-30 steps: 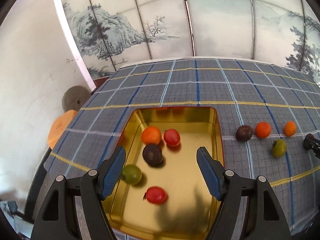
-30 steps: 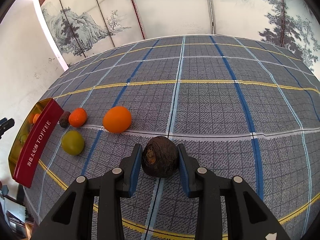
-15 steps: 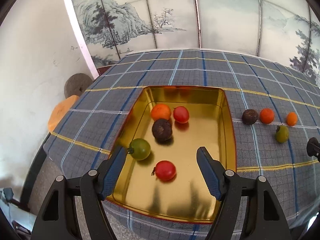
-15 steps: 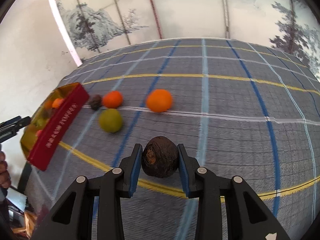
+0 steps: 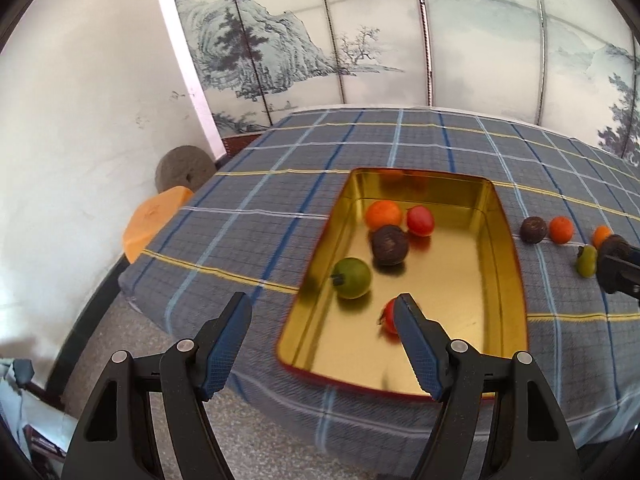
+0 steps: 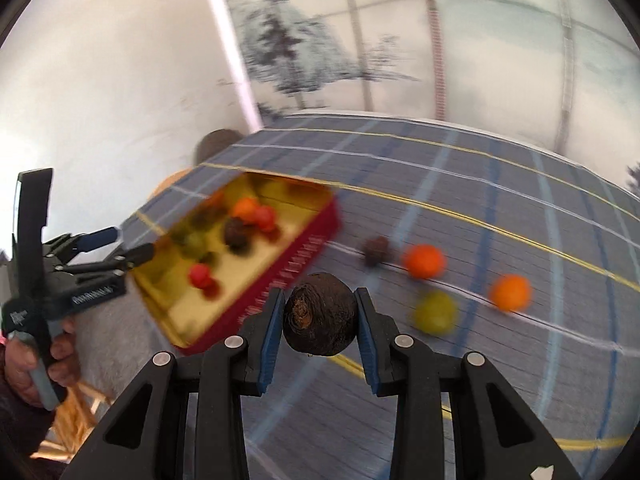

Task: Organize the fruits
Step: 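Carry the brown fruit into the tin box and open the right gripper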

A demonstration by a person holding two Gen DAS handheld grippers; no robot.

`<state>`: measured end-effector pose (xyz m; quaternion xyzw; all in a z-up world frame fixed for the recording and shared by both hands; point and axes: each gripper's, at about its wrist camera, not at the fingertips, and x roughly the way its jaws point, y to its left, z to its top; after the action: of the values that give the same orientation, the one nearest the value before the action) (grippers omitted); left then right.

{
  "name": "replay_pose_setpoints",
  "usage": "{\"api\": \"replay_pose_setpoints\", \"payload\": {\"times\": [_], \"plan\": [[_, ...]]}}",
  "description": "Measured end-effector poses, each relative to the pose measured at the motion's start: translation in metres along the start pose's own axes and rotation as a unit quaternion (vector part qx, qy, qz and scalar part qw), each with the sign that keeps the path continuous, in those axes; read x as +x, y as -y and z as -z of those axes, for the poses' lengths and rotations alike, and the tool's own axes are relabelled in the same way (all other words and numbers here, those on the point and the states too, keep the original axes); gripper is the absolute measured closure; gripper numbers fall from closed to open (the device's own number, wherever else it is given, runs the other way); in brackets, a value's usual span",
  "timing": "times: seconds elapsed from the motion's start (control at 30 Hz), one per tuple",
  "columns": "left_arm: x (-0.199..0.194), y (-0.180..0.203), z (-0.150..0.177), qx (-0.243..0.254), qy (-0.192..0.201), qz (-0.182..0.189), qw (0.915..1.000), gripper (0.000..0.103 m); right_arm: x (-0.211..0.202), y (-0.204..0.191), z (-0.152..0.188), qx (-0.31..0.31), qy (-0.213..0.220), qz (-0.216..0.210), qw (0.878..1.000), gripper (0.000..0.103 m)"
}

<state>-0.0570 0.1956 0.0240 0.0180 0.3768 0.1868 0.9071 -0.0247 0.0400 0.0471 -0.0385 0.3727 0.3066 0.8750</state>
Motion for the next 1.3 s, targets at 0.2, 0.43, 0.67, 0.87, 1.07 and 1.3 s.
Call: {"api": "replay_pose_setpoints", "payload": {"times": [0.2, 0.43, 0.67, 0.87, 1.07, 1.3], "plan": [[-0.001, -0.015, 0.006, -0.002, -0.001, -0.011, 0.9999, 0.029, 0.038, -0.048, -0.021, -0.045, -0.022, -0.041, 0.998, 0.071], [0.003, -0.023, 0.01, -0.005, -0.004, -0.017, 0.9998, 0.029, 0.09, -0.071, -0.034, -0.07, -0.062, -0.05, 0.994, 0.071], [0.005, -0.024, 0.012, -0.001, -0.004, -0.021, 0.9998, 0.029, 0.12, -0.073, -0.04, -0.072, -0.086, -0.036, 0.993, 0.07], [0.007, -0.028, 0.013, -0.002, -0.006, -0.022, 0.9997, 0.028, 0.125, -0.074, -0.053, -0.058, -0.078, -0.041, 0.994, 0.058], [0.008, -0.031, 0.013, -0.004, -0.007, -0.023, 0.9997, 0.028, 0.103, -0.062, -0.06, -0.02, -0.027, -0.05, 0.998, 0.046], [0.007, -0.027, 0.012, 0.003, -0.006, -0.024, 0.9997, 0.028, 0.063, -0.034, -0.035, 0.008, 0.005, -0.038, 0.999, 0.042]]}}
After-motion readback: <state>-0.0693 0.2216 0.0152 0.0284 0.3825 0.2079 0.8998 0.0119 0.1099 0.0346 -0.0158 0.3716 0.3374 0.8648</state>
